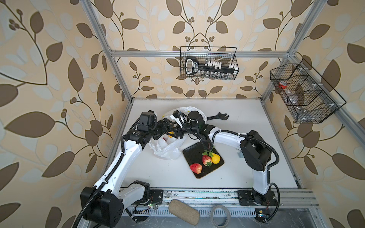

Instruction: Take the fake fruits out of the plastic bag

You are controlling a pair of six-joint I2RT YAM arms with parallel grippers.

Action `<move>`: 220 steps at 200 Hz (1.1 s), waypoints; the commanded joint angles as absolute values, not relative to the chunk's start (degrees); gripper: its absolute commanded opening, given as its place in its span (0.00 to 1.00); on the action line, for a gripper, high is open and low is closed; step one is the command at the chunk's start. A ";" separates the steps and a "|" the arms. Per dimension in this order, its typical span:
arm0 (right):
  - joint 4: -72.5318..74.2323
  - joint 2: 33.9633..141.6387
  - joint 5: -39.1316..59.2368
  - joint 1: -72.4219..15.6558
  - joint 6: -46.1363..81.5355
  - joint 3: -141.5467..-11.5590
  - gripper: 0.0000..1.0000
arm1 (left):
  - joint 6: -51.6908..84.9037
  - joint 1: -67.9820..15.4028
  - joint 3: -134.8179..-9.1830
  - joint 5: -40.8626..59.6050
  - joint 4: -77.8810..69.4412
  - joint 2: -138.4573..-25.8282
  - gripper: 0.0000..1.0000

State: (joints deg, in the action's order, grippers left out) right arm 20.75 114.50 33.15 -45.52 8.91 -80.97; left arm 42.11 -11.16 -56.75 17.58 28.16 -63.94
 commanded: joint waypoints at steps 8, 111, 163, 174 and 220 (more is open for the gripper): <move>21.97 114.24 34.65 -45.86 8.37 -81.56 0.48 | 40.87 -10.55 -55.38 17.97 26.00 -64.58 0.75; 14.53 111.43 25.64 -45.79 10.48 -81.80 0.95 | 39.11 -10.55 -56.28 14.09 28.05 -62.26 0.50; 9.33 105.97 21.34 -45.97 9.50 -78.78 0.94 | 40.63 -10.55 -55.77 15.94 26.80 -60.84 0.47; 9.12 105.97 21.29 -46.05 9.40 -77.95 0.93 | 41.36 -10.57 -55.42 17.30 26.00 -60.69 0.47; 7.72 108.25 22.03 -47.10 9.38 -80.06 0.89 | 43.59 -10.59 -55.10 23.18 24.15 -60.91 0.47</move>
